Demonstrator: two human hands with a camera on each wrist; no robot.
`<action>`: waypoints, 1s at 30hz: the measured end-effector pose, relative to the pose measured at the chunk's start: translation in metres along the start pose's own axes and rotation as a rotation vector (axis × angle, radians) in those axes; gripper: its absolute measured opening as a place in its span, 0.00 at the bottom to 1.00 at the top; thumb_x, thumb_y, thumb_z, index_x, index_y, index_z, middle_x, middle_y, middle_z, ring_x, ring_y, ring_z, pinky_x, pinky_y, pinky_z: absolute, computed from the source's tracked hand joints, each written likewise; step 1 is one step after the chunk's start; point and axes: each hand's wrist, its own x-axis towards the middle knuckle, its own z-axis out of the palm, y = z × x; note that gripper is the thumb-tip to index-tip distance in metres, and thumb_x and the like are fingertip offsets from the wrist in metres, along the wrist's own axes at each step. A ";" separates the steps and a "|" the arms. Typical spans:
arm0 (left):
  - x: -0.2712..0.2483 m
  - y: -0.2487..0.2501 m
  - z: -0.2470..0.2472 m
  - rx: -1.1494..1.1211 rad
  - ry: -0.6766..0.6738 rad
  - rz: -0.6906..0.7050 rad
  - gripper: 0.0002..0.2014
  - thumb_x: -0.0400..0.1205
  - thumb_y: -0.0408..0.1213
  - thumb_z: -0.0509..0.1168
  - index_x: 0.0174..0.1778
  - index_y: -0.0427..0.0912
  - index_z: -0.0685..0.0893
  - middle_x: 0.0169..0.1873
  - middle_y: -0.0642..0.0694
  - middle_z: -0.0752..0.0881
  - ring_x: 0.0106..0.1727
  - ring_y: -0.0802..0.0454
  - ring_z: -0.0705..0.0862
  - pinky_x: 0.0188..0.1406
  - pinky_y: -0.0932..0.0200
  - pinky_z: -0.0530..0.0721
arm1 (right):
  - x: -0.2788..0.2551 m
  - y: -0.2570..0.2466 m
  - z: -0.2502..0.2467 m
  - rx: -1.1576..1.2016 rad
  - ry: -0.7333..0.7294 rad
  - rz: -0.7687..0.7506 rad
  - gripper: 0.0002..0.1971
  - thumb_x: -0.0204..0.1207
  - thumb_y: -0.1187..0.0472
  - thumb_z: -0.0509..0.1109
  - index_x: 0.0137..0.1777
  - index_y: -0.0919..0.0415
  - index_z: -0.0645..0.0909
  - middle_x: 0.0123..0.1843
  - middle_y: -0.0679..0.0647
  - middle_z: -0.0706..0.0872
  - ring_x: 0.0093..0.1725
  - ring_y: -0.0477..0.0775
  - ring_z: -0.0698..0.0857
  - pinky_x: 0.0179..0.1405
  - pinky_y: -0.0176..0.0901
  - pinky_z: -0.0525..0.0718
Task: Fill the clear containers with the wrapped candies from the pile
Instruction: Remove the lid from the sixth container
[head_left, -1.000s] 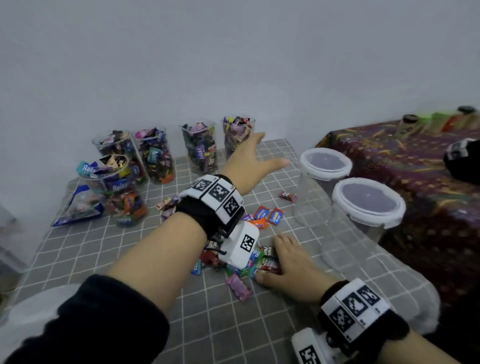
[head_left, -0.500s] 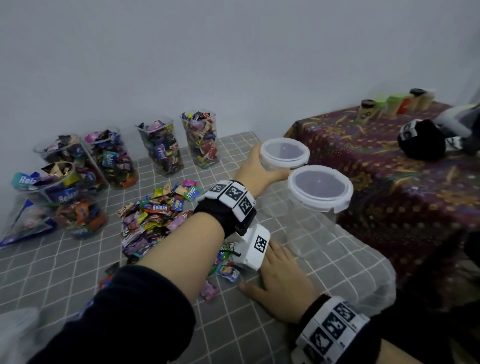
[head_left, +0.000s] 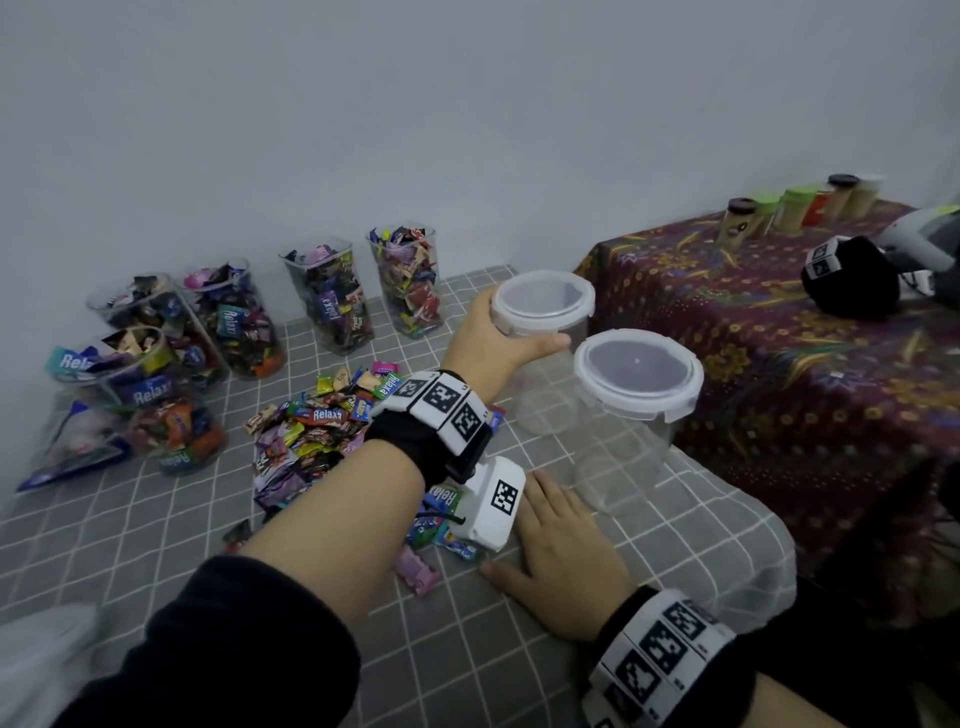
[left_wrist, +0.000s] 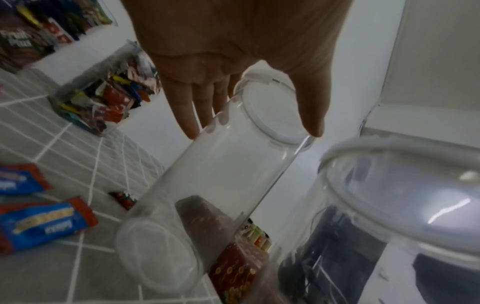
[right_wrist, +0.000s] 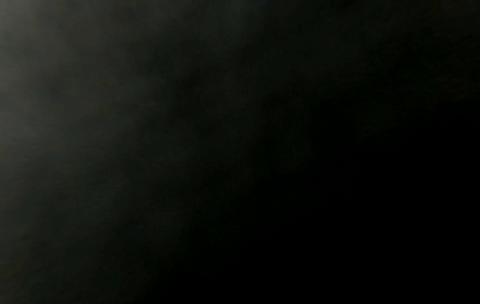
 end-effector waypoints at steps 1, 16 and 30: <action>-0.003 0.002 -0.007 -0.021 0.016 0.015 0.44 0.50 0.55 0.80 0.63 0.49 0.73 0.57 0.53 0.83 0.59 0.57 0.83 0.63 0.58 0.80 | 0.000 -0.001 0.001 -0.015 -0.013 0.011 0.57 0.61 0.21 0.27 0.84 0.59 0.43 0.86 0.55 0.44 0.84 0.53 0.43 0.74 0.43 0.30; -0.119 -0.005 -0.150 0.006 0.074 0.048 0.46 0.54 0.51 0.80 0.69 0.46 0.74 0.62 0.53 0.84 0.63 0.57 0.83 0.66 0.52 0.79 | 0.006 -0.033 0.018 -0.025 -0.025 0.058 0.37 0.77 0.36 0.47 0.57 0.66 0.87 0.57 0.61 0.88 0.57 0.59 0.88 0.65 0.50 0.75; -0.182 -0.036 -0.178 0.040 0.165 -0.024 0.47 0.45 0.65 0.81 0.61 0.62 0.72 0.59 0.63 0.82 0.62 0.65 0.80 0.62 0.62 0.76 | 0.004 -0.070 0.016 -0.103 -0.090 -0.076 0.69 0.45 0.25 0.05 0.84 0.61 0.44 0.85 0.58 0.44 0.84 0.55 0.44 0.76 0.43 0.33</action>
